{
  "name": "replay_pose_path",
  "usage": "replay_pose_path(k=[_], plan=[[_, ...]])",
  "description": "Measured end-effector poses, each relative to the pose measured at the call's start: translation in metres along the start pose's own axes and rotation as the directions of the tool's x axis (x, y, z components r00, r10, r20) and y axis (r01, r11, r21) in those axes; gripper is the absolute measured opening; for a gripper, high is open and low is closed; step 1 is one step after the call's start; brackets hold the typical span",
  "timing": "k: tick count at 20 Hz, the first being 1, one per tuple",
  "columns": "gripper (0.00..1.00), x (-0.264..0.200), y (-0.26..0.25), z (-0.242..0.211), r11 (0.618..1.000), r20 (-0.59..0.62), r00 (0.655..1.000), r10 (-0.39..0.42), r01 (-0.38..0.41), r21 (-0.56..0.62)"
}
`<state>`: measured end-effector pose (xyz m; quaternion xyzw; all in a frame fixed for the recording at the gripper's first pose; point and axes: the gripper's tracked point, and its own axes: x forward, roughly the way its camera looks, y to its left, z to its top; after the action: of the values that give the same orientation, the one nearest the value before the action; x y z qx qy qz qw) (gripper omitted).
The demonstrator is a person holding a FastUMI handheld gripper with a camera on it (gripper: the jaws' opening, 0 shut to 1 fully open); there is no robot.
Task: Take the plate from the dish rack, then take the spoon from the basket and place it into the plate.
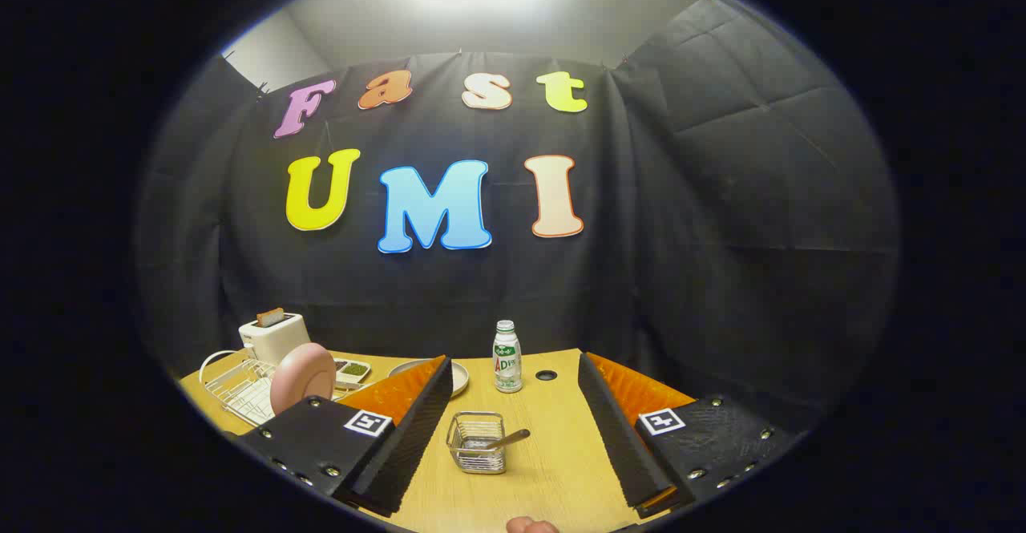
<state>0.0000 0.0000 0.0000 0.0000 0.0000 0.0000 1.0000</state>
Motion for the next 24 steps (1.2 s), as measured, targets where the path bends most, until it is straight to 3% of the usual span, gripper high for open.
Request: replay_pose_path(k=[8,15,19,24], plan=[[0.96,0.012,0.065,0.045,0.999,0.063,0.997,0.034,-0.036,0.031],[0.97,0.016,0.115,0.062,0.995,0.070,0.992,0.103,-0.101,-0.022],[0.96,0.020,0.159,0.045,0.986,-0.079,0.983,0.164,-0.164,0.007],[0.96,0.030,0.214,0.003,0.967,-0.276,0.927,0.252,-0.250,0.045]])
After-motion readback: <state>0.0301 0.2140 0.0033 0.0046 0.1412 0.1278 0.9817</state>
